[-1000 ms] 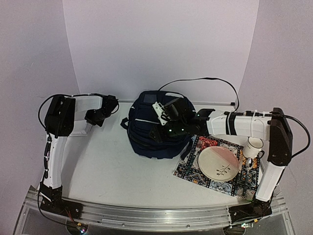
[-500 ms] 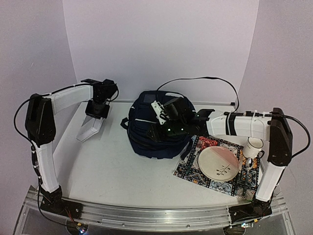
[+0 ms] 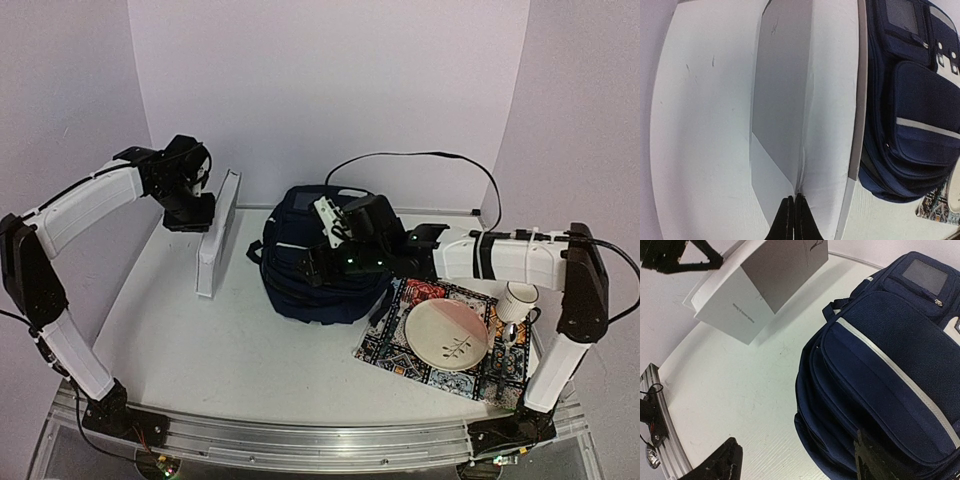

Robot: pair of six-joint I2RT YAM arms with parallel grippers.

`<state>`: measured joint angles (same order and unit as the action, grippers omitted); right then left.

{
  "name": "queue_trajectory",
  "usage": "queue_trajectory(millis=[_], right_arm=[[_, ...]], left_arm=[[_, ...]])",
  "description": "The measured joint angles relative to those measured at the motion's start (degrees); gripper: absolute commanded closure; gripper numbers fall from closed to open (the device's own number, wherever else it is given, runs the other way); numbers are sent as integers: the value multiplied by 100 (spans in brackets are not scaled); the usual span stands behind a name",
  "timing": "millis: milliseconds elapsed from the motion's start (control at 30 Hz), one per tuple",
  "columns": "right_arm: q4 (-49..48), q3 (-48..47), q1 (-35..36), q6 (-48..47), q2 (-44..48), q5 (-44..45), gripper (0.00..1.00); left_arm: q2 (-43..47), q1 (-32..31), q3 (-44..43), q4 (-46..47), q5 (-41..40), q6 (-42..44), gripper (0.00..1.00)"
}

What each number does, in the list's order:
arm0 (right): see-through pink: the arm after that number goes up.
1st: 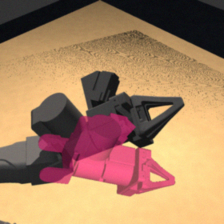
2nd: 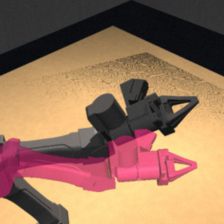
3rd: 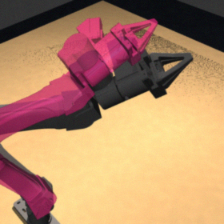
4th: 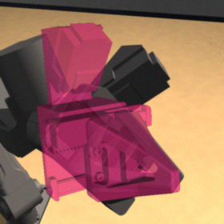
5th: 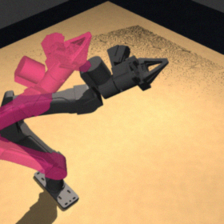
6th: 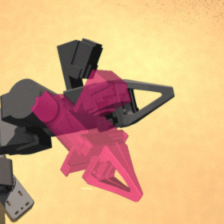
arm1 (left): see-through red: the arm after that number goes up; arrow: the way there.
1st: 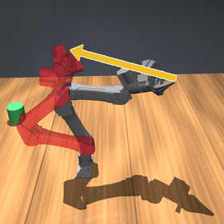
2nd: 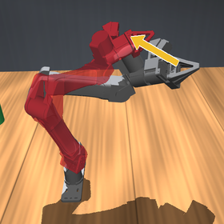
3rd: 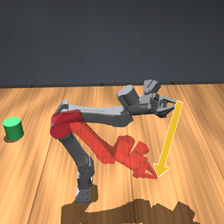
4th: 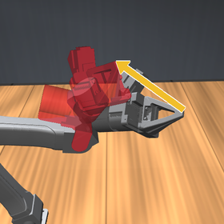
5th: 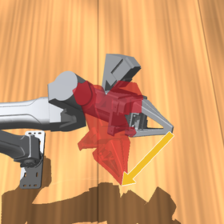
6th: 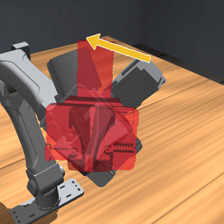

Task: Pack the student bag
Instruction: Pass from the left arm to the right

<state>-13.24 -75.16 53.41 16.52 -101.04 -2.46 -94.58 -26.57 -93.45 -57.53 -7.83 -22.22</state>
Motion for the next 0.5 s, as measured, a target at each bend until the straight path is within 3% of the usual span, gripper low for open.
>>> queue_trajectory(millis=[500], right_arm=[[-1228,595,-2,-3,283,-593,15]], left_arm=[[2084,176,2308,2036,2192,-1137,100]])
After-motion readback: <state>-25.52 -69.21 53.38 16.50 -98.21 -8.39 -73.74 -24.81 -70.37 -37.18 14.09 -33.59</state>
